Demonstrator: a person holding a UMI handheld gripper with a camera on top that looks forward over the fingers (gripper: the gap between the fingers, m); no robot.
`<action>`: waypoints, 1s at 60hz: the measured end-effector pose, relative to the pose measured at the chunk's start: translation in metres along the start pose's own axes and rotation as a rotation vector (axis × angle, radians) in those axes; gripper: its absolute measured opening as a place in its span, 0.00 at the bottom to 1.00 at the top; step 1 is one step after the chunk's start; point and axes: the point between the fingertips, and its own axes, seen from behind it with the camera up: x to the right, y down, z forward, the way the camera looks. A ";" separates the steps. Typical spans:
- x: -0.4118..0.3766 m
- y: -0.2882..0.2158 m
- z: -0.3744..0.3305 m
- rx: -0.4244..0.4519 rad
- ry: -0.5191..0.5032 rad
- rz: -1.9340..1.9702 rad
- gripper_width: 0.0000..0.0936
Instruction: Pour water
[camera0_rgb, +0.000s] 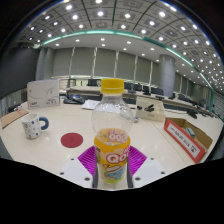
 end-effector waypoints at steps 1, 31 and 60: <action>0.000 -0.002 0.000 -0.002 0.005 -0.012 0.42; -0.082 -0.156 0.014 0.068 0.336 -0.872 0.42; -0.201 -0.157 0.059 0.140 0.435 -1.795 0.42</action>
